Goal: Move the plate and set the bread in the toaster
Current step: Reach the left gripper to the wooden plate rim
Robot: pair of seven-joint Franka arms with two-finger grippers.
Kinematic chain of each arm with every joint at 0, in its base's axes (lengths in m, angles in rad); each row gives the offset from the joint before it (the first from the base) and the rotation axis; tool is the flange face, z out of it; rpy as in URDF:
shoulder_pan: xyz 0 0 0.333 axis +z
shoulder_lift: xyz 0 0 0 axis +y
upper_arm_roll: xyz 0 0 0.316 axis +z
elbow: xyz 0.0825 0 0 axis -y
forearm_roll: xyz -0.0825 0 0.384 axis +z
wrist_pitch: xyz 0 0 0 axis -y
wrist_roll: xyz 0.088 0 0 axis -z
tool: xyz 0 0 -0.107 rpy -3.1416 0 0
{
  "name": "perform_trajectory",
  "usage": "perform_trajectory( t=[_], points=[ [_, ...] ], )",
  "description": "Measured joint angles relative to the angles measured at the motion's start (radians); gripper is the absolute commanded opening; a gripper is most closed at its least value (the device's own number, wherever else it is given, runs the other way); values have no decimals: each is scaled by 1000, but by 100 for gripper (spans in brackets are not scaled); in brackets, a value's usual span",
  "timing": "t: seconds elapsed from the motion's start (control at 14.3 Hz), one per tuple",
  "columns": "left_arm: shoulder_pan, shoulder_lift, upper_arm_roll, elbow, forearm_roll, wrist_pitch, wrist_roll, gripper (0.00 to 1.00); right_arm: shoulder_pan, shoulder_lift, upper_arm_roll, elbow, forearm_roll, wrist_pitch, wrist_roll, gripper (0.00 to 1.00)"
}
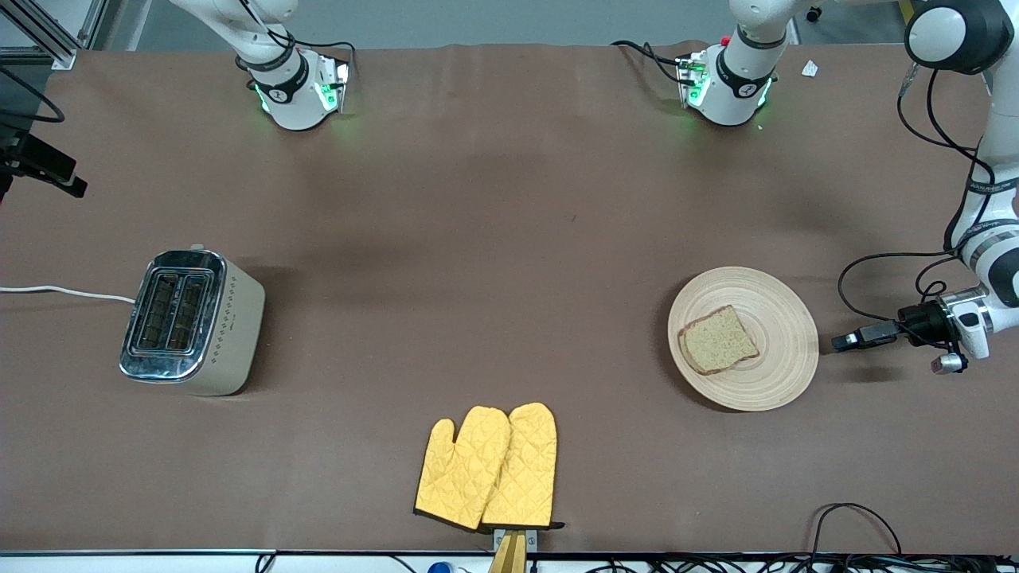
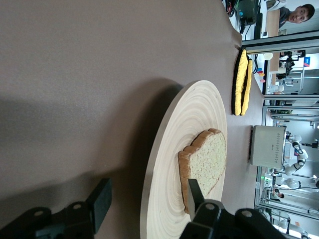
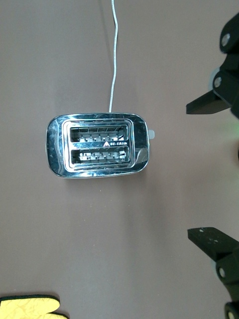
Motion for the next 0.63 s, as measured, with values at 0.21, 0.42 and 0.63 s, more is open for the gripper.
perform_trajectory(
  t=[0.21, 0.42, 0.63],
  points=[
    [0, 15, -4, 0, -8, -7, 33, 62, 0, 1, 0, 0, 1, 0, 0, 96],
    [0, 23, -6, 1, -8, -43, 47, 53, 0, 2, 0, 0, 2, 0, 0, 97],
    [0, 31, -6, 1, -8, -55, 53, 45, 0, 2, 0, 0, 2, 0, 0, 98]
  ],
)
